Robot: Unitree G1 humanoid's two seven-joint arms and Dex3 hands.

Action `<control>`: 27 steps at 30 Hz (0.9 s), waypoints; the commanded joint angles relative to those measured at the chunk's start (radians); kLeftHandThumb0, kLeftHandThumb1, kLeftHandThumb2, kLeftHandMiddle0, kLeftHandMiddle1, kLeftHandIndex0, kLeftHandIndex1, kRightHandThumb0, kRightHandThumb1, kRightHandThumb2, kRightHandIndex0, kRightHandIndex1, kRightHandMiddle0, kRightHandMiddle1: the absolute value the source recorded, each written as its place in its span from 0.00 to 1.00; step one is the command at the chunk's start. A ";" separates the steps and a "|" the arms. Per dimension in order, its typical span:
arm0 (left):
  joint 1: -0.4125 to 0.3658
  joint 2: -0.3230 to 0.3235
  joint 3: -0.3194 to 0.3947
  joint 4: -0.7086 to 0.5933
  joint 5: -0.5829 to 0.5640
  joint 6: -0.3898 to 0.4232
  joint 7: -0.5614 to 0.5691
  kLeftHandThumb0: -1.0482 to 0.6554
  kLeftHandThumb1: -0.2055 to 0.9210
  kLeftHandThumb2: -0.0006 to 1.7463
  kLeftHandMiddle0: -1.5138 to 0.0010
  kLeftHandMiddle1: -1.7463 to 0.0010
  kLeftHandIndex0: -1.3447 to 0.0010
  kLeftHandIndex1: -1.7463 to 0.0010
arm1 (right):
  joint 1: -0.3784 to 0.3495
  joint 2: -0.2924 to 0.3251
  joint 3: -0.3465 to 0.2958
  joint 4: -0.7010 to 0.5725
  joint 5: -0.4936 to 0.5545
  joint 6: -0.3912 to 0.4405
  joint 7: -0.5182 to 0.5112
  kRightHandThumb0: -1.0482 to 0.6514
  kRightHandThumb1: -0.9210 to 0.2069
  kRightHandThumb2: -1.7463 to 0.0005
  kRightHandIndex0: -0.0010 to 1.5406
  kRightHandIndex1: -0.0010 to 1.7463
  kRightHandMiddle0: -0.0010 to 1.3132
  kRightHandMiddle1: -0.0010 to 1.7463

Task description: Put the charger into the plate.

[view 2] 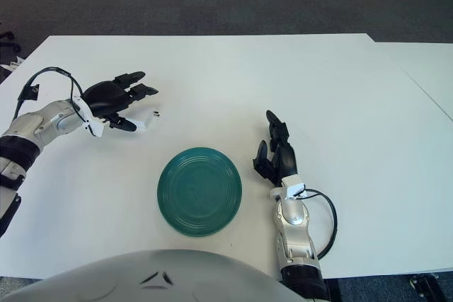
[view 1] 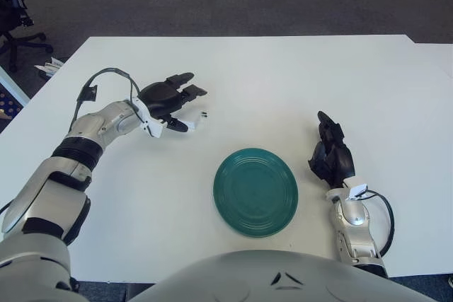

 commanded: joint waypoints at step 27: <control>-0.024 -0.066 -0.032 0.065 -0.039 0.117 -0.137 0.00 1.00 0.23 0.95 0.99 1.00 0.51 | 0.106 0.011 0.018 0.059 -0.017 0.065 0.003 0.09 0.00 0.44 0.03 0.00 0.00 0.17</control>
